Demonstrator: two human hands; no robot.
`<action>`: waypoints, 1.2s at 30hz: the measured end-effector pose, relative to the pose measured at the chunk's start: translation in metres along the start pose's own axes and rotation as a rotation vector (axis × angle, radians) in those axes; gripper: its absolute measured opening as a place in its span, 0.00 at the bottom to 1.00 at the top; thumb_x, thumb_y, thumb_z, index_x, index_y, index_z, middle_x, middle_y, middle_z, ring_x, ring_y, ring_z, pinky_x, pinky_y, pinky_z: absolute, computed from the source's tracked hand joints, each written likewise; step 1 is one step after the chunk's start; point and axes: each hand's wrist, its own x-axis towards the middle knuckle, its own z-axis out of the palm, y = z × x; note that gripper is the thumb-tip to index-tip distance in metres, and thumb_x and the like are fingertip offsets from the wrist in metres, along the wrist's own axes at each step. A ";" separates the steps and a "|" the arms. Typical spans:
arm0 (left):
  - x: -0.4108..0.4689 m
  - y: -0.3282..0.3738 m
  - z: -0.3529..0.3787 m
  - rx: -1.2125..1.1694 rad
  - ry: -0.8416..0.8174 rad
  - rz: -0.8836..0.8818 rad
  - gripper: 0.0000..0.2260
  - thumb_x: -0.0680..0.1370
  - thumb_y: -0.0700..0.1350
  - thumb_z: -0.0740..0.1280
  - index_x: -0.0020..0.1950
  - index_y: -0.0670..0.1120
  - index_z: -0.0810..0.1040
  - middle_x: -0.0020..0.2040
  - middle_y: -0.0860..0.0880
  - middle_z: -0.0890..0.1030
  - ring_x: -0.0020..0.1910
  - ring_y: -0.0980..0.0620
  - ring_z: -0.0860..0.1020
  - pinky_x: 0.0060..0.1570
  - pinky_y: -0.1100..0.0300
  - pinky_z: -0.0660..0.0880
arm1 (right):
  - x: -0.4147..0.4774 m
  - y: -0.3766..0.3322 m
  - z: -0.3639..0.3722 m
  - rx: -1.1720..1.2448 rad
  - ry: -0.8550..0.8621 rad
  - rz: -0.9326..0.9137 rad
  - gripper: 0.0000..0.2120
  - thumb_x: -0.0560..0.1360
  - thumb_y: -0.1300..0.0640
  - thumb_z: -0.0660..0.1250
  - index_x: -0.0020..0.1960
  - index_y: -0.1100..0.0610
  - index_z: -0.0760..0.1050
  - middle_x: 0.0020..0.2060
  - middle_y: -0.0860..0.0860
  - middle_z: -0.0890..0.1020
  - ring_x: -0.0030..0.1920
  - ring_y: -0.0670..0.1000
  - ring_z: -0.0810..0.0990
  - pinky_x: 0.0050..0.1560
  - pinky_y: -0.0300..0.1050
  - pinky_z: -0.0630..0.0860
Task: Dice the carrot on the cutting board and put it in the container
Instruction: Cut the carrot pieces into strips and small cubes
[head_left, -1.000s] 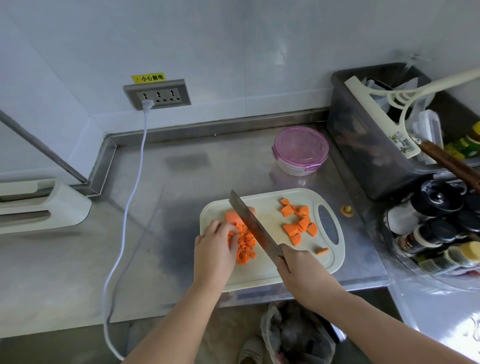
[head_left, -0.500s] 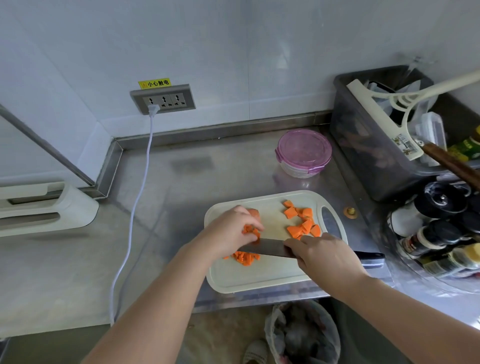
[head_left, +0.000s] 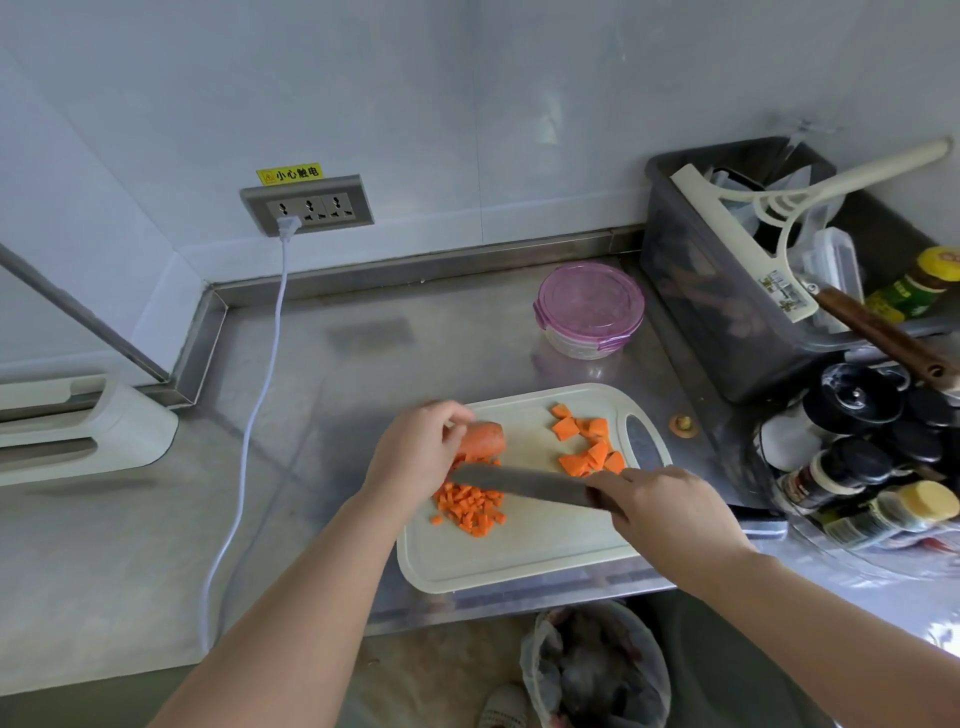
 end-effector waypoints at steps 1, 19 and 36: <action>0.003 0.003 0.000 -0.057 0.076 -0.030 0.09 0.77 0.38 0.65 0.54 0.48 0.81 0.51 0.52 0.80 0.48 0.52 0.79 0.51 0.59 0.74 | -0.001 0.005 -0.001 0.034 -0.011 0.056 0.13 0.72 0.55 0.70 0.54 0.45 0.76 0.37 0.47 0.81 0.31 0.53 0.74 0.31 0.41 0.68; 0.015 0.075 0.099 0.196 -0.355 0.032 0.11 0.77 0.46 0.68 0.59 0.49 0.76 0.61 0.51 0.77 0.59 0.49 0.76 0.57 0.56 0.73 | -0.014 0.043 -0.008 0.718 -0.091 0.625 0.17 0.82 0.55 0.57 0.34 0.51 0.62 0.29 0.47 0.71 0.28 0.45 0.67 0.27 0.37 0.61; -0.011 0.059 0.077 0.229 -0.330 -0.161 0.07 0.76 0.52 0.67 0.54 0.55 0.78 0.55 0.56 0.77 0.56 0.52 0.76 0.52 0.56 0.74 | -0.007 0.038 -0.003 0.734 -0.154 0.574 0.09 0.82 0.55 0.57 0.44 0.53 0.70 0.31 0.46 0.73 0.30 0.43 0.70 0.27 0.31 0.63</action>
